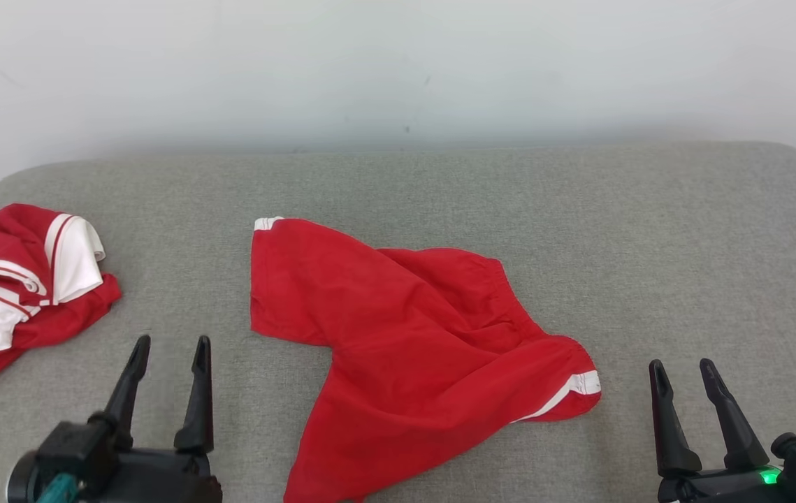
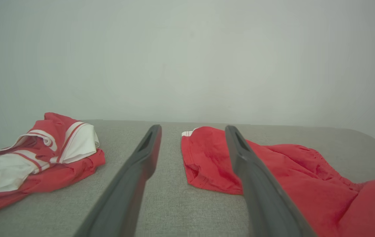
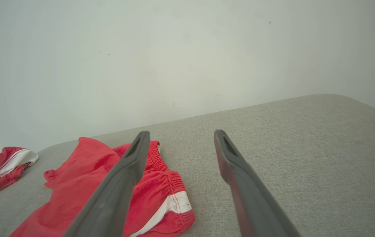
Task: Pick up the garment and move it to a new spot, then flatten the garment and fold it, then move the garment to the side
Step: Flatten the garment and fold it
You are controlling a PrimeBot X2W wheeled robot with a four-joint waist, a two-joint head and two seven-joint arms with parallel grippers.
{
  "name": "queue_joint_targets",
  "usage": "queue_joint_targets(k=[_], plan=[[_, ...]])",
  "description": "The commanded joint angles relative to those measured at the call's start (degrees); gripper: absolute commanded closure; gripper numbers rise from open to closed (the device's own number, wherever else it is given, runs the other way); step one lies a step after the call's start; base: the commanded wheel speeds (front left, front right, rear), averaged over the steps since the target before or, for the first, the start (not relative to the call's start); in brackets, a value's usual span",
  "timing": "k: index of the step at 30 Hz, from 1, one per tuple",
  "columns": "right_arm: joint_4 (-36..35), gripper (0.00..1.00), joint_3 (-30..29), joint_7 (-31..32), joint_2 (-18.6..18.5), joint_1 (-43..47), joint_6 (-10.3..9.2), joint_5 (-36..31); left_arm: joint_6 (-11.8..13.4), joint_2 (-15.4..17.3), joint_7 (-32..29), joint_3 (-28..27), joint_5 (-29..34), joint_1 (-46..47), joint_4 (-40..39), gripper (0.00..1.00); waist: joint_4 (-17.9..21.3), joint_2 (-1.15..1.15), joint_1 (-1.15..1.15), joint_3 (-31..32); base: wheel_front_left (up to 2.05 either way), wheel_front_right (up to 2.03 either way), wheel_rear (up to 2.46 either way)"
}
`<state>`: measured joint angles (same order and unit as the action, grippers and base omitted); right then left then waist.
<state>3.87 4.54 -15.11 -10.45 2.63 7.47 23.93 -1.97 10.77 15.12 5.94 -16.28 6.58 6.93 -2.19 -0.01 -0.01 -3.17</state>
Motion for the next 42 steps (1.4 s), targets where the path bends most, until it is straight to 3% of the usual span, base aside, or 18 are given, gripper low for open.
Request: queue_joint_targets(k=[1, 7, 13, 23, 37, 38, 40, 42], plan=[[-0.16, 0.00, -0.14, -0.07, 0.15, 0.70, 0.03, -0.27, 0.23, -0.70, 0.02, -0.90, 0.64, -1.50, -0.93, 0.00, -0.39, 0.01, 0.01, 0.09, 0.00, 0.00, 0.00], [-0.33, 0.00, -0.10, -0.07, -0.19, 0.97, 0.03, -0.32, -1.45, -3.58, 0.02, -2.55, 2.78, -5.58, -2.52, 0.00, -1.43, 0.01, 0.01, 0.19, 0.00, 0.00, 0.00], [-0.37, 0.00, 0.11, -0.07, -0.53, 0.40, 0.03, -0.09, -3.38, -4.20, 0.02, -1.47, 3.40, -6.63, -0.25, 0.00, -1.51, 0.01, 0.01, 0.02, 0.00, 0.00, 0.00], [-0.77, 0.00, 0.15, -0.07, -0.90, 0.08, 0.03, 0.26, -5.38, -4.06, 0.03, 6.24, 2.84, -9.06, 8.29, 0.00, -0.34, 0.01, 0.01, -1.74, 0.00, 0.00, 0.00], [-0.78, 0.00, -0.11, -0.06, -0.81, -1.25, 0.03, 0.36, -5.41, -2.80, 0.02, 13.45, 0.17, -5.17, 18.89, 0.00, 0.52, 0.01, 0.01, -3.41, 0.00, 0.00, 0.00], [-0.75, 0.00, -0.06, -0.06, -0.78, -1.30, 0.03, 0.29, -5.42, -2.86, 0.02, 13.66, -0.09, -4.27, 19.62, 0.41, 0.56, 0.01, 0.01, -3.48, 0.00, 0.00, 0.00], [-0.73, 0.00, 0.15, -0.06, -0.80, -1.39, 0.03, 0.11, -5.42, -2.73, 0.02, 14.34, 0.35, -2.43, 20.08, 1.00, 0.69, 0.01, 0.01, -3.54, 0.00, 0.00, 0.00], [-0.84, 0.00, 0.10, -0.07, -0.89, -1.38, 0.03, 0.14, -5.42, -2.87, 0.02, 14.23, 0.15, -1.48, 19.00, 1.00, 0.75, 0.01, 0.01, -3.51, 0.00, 0.00, 0.00]])
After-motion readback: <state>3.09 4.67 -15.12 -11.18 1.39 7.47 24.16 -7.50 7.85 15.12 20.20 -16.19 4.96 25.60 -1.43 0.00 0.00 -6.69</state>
